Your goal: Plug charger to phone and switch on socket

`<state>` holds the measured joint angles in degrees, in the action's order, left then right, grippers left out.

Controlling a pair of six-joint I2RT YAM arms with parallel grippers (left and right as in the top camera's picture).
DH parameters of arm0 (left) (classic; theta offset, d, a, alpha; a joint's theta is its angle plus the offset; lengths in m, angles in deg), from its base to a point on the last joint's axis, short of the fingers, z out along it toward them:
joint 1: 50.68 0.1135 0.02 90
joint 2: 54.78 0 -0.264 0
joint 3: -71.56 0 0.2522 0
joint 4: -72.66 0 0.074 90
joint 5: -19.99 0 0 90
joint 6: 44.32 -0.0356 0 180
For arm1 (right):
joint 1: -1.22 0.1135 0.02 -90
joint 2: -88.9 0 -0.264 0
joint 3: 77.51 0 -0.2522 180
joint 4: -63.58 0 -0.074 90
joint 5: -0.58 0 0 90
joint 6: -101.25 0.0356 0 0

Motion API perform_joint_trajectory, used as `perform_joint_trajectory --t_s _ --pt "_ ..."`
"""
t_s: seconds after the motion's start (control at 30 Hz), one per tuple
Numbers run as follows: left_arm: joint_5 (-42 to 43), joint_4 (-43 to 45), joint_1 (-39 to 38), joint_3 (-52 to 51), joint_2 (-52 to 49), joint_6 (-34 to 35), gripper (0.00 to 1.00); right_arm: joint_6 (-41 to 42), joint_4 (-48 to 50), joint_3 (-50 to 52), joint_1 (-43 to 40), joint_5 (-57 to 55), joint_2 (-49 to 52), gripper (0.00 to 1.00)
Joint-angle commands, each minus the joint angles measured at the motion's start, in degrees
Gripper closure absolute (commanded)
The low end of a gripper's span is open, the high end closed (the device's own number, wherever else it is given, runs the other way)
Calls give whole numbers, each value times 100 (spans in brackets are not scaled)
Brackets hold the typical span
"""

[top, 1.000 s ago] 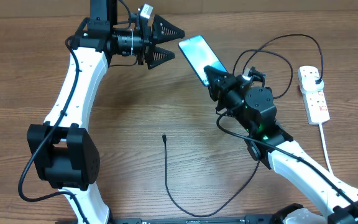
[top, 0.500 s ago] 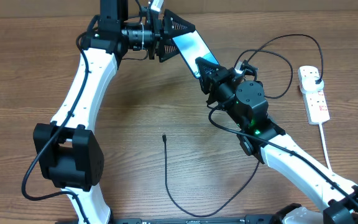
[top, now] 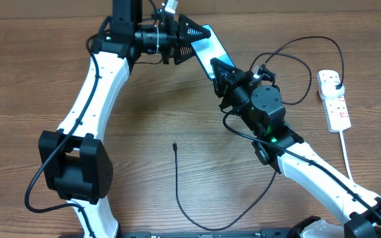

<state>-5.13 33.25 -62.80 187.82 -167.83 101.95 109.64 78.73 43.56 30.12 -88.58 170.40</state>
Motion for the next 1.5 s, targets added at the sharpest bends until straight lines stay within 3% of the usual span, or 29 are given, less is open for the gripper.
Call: perform_joint_trajectory --t_s 0.0,0.5,1.47 --pt "-70 37 -157 90 68 55 42 66 79 -223 31 -81 -31 96" --pt "-367 15 -302 90 68 61 60 63 81 -223 35 35 -31 96" --pt "-514 17 -372 87 68 74 83 63 37 -223 109 181 -31 96"
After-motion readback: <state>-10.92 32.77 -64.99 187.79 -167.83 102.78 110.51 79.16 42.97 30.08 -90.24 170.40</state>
